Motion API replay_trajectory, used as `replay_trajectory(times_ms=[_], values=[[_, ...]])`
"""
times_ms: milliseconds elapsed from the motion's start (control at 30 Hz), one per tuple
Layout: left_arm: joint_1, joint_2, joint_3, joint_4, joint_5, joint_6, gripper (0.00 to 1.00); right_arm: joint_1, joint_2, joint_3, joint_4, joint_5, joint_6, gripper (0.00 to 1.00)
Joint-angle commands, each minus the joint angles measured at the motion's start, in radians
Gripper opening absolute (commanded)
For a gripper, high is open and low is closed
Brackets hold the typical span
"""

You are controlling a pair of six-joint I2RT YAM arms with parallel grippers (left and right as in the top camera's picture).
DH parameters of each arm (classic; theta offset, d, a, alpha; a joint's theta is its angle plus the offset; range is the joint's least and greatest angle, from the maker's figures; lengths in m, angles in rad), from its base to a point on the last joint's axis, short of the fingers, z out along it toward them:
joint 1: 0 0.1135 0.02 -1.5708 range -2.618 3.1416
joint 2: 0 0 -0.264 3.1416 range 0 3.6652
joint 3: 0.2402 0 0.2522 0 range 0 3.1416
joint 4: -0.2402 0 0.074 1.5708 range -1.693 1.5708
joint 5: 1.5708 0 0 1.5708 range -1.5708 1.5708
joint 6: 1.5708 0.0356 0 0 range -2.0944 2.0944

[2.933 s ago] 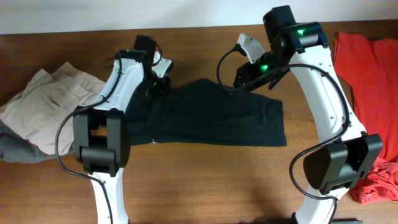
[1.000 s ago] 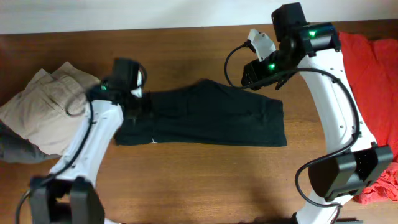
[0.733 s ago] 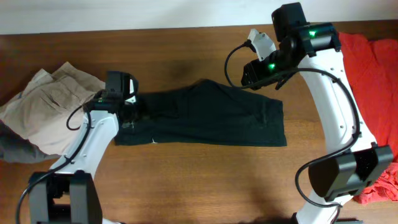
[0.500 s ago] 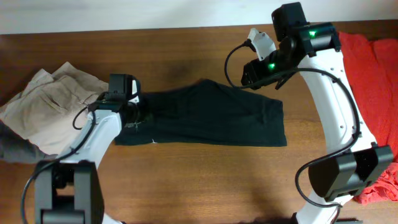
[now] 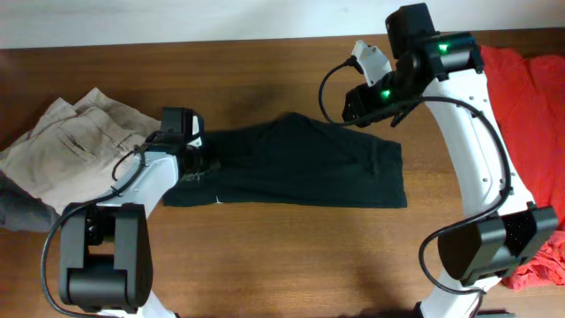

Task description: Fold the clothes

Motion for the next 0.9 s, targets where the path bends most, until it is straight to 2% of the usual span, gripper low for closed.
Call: replay_trajectory(times_ms=[0,33,133,333,433,467,567,867], values=[[0.0,0.011,-0.004,0.033,-0.005,-0.008,0.5,-0.004,-0.019,0.005,0.003,0.008,0.008,0.53],[0.0,0.011,-0.004,0.043,-0.004,-0.008,0.5,-0.004,-0.019,0.005,0.003,0.008,0.008,0.52],[0.0,0.011,-0.004,0.052,-0.004,-0.008,0.36,-0.004,-0.019,0.005,0.003,0.008,0.008,0.52],[0.0,0.011,-0.004,0.046,-0.004,-0.008,0.27,-0.004,-0.019,0.005,0.003,0.008,0.008,0.52],[0.0,0.011,-0.004,0.031,-0.004,-0.008,0.29,-0.004,-0.019,0.005,0.003,0.008,0.008,0.52],[0.0,0.011,-0.004,0.024,-0.005,-0.008,0.36,-0.004,-0.019,0.005,0.003,0.008,0.008,0.52],[0.0,0.021,-0.004,0.016,-0.016,0.006,0.38,-0.004,-0.019,0.005,0.003,0.008,0.008,0.52],[0.0,0.076,-0.003,0.027,-0.016,0.014,0.1,-0.004,-0.019,0.005,0.003,0.013,0.008,0.52]])
